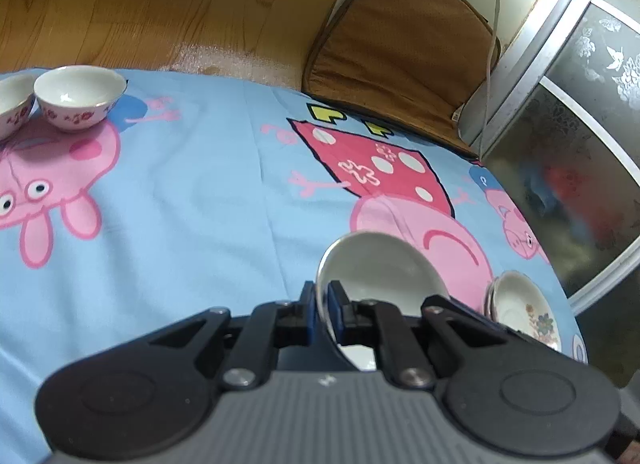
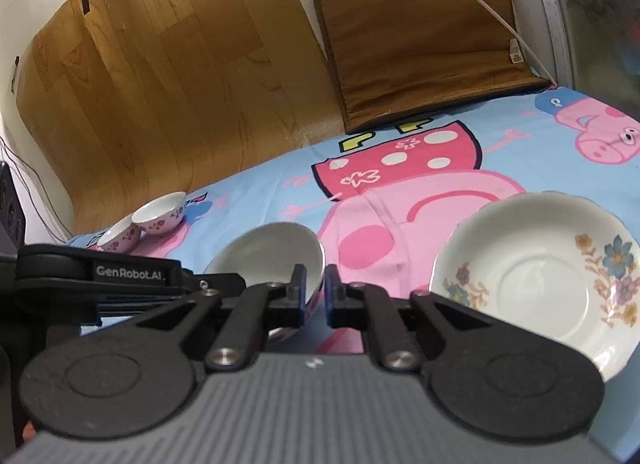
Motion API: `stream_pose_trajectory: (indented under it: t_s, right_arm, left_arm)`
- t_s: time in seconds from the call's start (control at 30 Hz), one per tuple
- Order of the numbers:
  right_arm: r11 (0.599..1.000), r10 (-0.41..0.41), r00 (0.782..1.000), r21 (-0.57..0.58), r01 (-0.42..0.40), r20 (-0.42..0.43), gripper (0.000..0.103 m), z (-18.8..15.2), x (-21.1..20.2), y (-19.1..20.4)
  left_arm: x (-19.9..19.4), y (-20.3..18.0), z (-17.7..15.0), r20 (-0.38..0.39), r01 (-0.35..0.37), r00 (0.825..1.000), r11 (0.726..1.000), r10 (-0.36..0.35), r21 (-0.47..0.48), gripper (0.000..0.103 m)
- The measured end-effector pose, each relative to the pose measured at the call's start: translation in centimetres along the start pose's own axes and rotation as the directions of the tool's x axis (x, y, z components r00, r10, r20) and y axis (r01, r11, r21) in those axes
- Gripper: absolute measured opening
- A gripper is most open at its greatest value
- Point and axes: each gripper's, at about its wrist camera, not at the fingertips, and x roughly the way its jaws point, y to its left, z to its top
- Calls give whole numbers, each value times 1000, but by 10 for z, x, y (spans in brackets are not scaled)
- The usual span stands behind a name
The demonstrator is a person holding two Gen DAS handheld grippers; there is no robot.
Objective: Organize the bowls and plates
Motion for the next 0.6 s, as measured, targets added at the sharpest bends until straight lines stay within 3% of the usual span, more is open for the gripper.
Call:
stream_pose_trajectory:
  t_s: [0.07, 0.13, 0.27, 0.33, 0.47, 0.6]
  right_arm:
    - [1000, -13, 1000, -13, 13, 15, 33, -1, 1, 2]
    - [1000, -13, 999, -20, 14, 37, 42, -1, 0, 2]
    - [997, -39, 993, -56, 46, 113, 42, -3, -11, 8]
    - [997, -37, 987, -59, 46, 155, 42, -3, -18, 11]
    - [992, -11, 978, -117, 37, 209, 42, -4, -28, 26]
    - [983, 55, 982, -182, -21, 182, 42, -11, -28, 48]
  left_arm:
    - [-5, 1, 2, 18, -3, 1000, 1000, 3, 2, 18]
    - [-13, 4, 4, 47, -13, 999, 1000, 13, 4, 23]
    - [-37, 15, 4, 116, -35, 993, 999, 35, -1, 24]
    - [-49, 20, 1, 162, -83, 984, 996, 79, 15, 24]
    - [-69, 29, -6, 234, -210, 953, 977, 193, 49, 24]
    - [-82, 43, -16, 276, -320, 915, 946, 293, 57, 24]
